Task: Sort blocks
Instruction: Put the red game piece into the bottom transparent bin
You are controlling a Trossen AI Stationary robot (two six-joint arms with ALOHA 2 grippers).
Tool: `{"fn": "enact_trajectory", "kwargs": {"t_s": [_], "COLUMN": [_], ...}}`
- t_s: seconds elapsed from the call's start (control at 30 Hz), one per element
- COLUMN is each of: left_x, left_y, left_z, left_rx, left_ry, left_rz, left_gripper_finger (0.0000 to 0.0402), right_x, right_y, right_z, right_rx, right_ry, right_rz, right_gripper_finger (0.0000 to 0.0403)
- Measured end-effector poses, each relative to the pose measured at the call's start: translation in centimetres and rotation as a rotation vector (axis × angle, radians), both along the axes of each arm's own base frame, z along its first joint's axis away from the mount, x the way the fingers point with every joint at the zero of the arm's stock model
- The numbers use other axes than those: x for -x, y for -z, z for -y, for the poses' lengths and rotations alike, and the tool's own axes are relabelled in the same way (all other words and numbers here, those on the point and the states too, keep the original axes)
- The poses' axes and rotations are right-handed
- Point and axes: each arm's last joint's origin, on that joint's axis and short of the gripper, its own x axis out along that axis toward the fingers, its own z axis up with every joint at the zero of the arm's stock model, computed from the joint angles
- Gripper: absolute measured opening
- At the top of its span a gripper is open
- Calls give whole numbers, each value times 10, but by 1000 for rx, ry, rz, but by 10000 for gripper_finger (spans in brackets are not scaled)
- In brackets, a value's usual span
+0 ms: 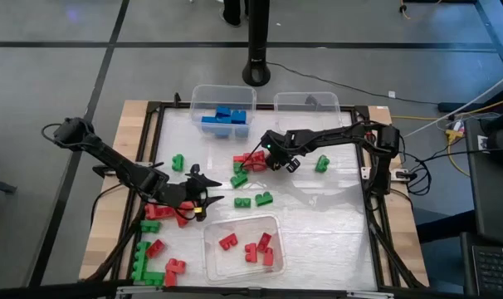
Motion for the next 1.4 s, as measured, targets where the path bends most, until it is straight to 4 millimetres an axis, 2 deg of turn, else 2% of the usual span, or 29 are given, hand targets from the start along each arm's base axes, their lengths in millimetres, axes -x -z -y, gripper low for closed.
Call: {"fn": "enact_trajectory", "kwargs": {"t_s": [0.17,0.33,0.5,0.6,0.73,0.97,1.2,1.4], "left_x": [0,0,0,0,0,0,0,0], "left_y": [0,0,0,0,0,0,0,0], "left_z": [0,0,0,0,0,0,0,0], "left_rx": [0,0,0,-2,-2,-2,4,8], "left_ry": [0,0,0,0,0,0,-2,-3], "left_rz": [0,0,-1,-3,-4,-4,-2,2], "left_gripper_finger": [198,198,198,198,198,198,198,198], "right_x": [3,7,4,6,7,5,0,-3], "right_y": [-1,-13,-48,-64,-102,-155,-175,-170], "right_z": [0,-7,-29,-47,-73,-131,-188,-228], "right_rx": [-7,-12,5,30,39,-99,-371,-517], "right_ry": [53,87,62,42,39,-16,-164,-255], "right_rz": [-12,-11,49,53,132,330,496,538], "right_gripper_finger": [143,144,143,142,145,146,147,147]}}
